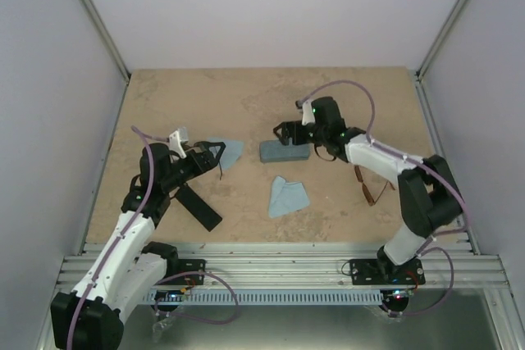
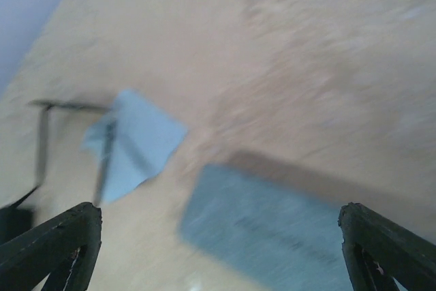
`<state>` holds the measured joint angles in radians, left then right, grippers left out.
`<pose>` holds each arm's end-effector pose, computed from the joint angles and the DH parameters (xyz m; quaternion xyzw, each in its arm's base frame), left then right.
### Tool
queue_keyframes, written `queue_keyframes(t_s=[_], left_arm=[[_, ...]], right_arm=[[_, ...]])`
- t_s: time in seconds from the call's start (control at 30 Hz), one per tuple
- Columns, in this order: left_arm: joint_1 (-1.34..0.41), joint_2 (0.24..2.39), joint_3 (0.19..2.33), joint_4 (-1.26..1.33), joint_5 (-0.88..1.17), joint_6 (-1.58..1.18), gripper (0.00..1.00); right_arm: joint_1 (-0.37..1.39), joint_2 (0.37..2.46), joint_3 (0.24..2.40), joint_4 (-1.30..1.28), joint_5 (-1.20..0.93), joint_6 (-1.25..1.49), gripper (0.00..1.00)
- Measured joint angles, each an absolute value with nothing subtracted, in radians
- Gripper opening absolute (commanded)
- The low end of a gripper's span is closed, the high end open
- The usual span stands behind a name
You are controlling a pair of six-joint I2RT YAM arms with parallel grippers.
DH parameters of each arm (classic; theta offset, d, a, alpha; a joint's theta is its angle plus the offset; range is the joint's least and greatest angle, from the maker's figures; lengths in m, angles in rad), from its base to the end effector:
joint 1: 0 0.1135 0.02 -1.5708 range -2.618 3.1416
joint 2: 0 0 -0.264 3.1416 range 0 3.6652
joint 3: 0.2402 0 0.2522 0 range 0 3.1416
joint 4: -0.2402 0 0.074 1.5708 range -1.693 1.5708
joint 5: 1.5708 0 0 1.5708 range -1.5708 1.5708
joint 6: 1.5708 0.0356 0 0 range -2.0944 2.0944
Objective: Organize the sunglasses
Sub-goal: Pick up the sunglasses case from the center of the board.
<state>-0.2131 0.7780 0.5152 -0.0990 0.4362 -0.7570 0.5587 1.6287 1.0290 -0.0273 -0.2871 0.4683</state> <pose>0.1761 -0.0535 0.2555 -0.0973 0.8068 -0.4162 0.4079 0.2990 0.1988 0.2249 -0.1048 0.8777 0.3320 0.3293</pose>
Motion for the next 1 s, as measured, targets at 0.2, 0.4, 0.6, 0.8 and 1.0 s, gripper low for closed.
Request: queue_keyframes(t_s=[0.2,0.4,0.6,0.8,1.0], left_arm=[[-0.213,0.793,0.513,-0.075,0.448,-0.779,0.99],[-0.213,0.821,0.505,-0.075,0.448,-0.786,0.99],[-0.213,0.831,0.496,-0.076,0.448,-0.787,0.99],[-0.213,0.831,0.494,-0.075,0.448,-0.791,0.99],[-0.213,0.831,0.483,-0.076,0.448,-0.795,0.99]], right_arm=[[0.394,1.867,1.209,-0.093,-0.284,0.397,0.95],[0.326,1.98,1.21,-0.11,-0.426,0.393,0.95],[0.357,1.978,1.139,-0.04,-0.572,0.403,0.95],[0.416,1.927,1.058,-0.015,-0.583,0.387,0.95],[0.523,1.883,1.031,-0.056,-0.45,0.321,0.96]])
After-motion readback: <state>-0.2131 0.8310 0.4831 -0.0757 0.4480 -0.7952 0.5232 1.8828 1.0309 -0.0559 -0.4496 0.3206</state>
